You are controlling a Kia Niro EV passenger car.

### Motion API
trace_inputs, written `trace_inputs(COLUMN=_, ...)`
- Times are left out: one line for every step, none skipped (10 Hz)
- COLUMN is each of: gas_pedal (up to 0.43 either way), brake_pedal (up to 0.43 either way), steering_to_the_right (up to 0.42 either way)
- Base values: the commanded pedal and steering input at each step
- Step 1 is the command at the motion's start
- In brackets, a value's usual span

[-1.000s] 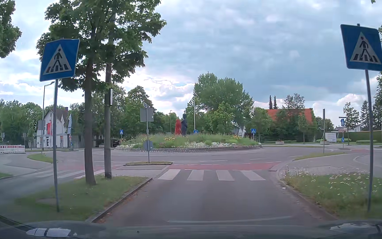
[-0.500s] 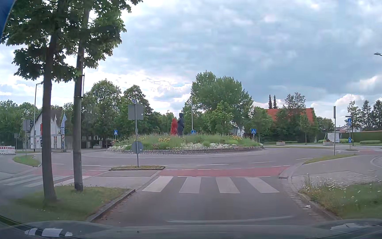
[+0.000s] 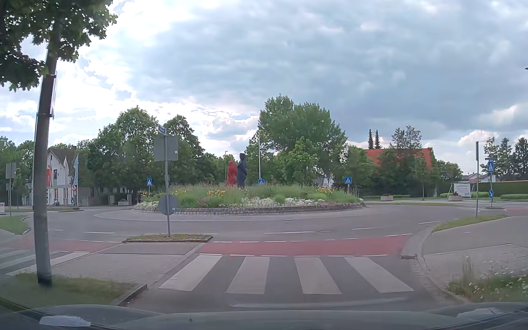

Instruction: Follow the waypoints while adhering to traffic rules and regulations

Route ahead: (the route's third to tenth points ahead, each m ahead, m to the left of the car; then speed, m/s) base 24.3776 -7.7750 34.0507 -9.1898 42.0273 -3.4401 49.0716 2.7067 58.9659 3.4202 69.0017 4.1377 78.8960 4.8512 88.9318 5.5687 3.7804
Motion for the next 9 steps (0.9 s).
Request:
trace_inputs(gas_pedal=0.039, brake_pedal=0.018, steering_to_the_right=0.033)
trace_inputs(gas_pedal=0.039, brake_pedal=0.018, steering_to_the_right=0.034)
trace_inputs(gas_pedal=0.067, brake_pedal=0.018, steering_to_the_right=0.036)
trace_inputs(gas_pedal=0.079, brake_pedal=0.024, steering_to_the_right=0.044)
trace_inputs(gas_pedal=0.079, brake_pedal=0.018, steering_to_the_right=0.054)
trace_inputs(gas_pedal=0.079, brake_pedal=0.018, steering_to_the_right=0.072)
trace_inputs(gas_pedal=0.079, brake_pedal=0.018, steering_to_the_right=0.09)
trace_inputs(gas_pedal=0.079, brake_pedal=0.018, steering_to_the_right=0.105)
trace_inputs(gas_pedal=0.079, brake_pedal=0.018, steering_to_the_right=0.12)
